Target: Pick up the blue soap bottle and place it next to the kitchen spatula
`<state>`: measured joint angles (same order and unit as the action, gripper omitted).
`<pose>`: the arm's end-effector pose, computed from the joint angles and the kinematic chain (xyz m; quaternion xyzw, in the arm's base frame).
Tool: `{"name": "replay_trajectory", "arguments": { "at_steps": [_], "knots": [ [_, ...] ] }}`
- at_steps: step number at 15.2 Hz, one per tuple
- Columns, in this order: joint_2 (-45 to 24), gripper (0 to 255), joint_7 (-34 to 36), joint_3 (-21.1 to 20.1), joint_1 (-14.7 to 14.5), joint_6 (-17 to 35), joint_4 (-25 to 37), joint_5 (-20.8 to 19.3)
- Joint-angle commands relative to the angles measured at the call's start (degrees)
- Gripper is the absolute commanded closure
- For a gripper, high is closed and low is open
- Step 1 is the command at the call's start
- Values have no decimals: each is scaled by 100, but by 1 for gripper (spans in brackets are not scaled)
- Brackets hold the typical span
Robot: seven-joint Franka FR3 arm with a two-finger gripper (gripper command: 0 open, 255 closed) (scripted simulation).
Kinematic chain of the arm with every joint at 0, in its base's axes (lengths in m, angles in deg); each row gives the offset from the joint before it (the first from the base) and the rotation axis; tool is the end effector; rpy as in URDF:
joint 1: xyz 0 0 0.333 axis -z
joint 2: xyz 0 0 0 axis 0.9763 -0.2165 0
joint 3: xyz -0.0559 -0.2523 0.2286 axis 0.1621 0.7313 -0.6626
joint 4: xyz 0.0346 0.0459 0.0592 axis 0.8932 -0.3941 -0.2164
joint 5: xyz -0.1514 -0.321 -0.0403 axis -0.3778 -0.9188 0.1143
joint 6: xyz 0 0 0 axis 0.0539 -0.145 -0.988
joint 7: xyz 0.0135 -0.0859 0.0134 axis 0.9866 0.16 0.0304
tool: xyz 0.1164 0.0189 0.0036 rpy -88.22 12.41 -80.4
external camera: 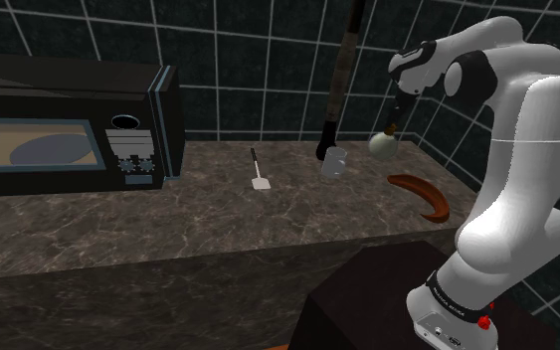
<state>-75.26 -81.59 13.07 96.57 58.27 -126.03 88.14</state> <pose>0.4886 -0.4480 0.4357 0.9970 0.0654 0.0378 0.0187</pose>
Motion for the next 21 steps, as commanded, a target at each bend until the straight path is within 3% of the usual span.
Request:
{"name": "replay_trajectory", "arguments": {
  "at_steps": [1,12,13,21],
  "knots": [
    [-69,0,-25,-24,10,120,-58,43],
    [-157,0,-58,-55,24,269,-128,97],
    [-157,255,-58,-55,24,269,-128,97],
    [-153,255,-57,-54,23,268,-131,95]
  ]
}}
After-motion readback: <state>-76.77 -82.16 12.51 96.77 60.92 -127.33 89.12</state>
